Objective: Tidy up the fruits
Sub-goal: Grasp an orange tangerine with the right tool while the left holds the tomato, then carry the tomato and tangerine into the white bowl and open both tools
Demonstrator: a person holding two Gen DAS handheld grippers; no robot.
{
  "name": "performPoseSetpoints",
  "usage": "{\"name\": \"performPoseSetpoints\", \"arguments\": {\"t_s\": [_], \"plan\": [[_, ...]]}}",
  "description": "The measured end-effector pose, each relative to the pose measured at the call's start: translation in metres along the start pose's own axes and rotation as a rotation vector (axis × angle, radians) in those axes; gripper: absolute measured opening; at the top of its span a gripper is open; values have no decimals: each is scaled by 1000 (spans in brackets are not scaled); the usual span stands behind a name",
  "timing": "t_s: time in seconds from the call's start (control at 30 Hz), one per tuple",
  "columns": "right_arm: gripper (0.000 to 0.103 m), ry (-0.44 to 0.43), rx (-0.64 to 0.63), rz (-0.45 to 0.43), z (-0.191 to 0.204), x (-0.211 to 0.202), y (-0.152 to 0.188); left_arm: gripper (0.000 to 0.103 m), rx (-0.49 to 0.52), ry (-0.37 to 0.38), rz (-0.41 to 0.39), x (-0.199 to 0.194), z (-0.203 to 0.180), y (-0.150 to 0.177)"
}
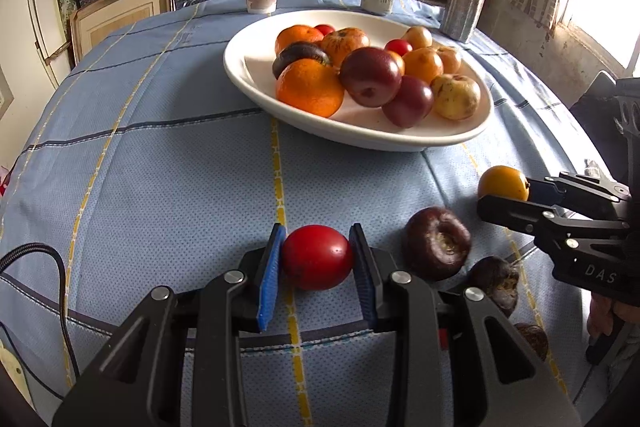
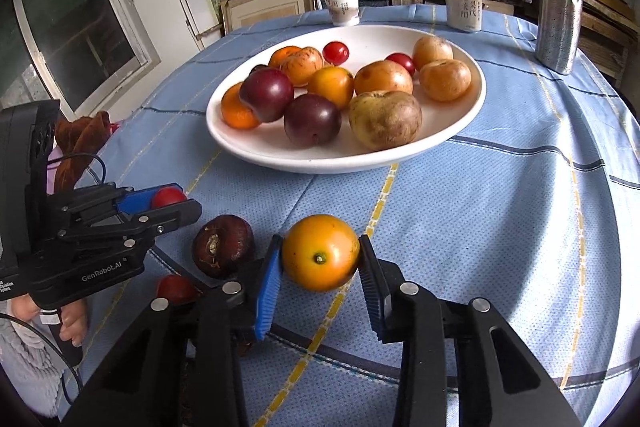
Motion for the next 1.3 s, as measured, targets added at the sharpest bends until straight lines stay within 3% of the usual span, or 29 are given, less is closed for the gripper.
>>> {"name": "performPoseSetpoints", "arguments": {"t_s": [0.27, 0.53, 0.77, 0.97, 1.17, 1.2, 1.3], "plan": [[38, -14, 105, -135, -29, -43, -20, 32, 53, -12, -98, -31, -20, -22], [37, 33, 122, -249, -46, -72, -100, 32, 66, -44, -181, -41, -22, -111], [37, 53, 94, -190, -32, -16, -140, 32, -11, -74, -175, 3, 18, -158], [37, 56, 106, -105, -25, 49, -152, 32, -83, -69, -122, 51, 56, -173], [39, 78, 97, -41, -24, 80, -154, 32, -94, -42, -108, 72, 67, -178], [45, 77, 98, -45, -25, 80, -154, 34, -98, -35, -108, 73, 68, -178], [45, 81, 95, -89, -25, 68, -157, 47, -110, -31, -116, 69, 68, -175]]}}
Point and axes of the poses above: each gripper's, at about its wrist camera, not at the fingertips, and x roughly the way its jaws point, z to its left, y to its underside, the point moved 3 cm from there along x, roughly the way its jaws point, and after that the axes turned 11 degrees about y, right-handed, at the moved point
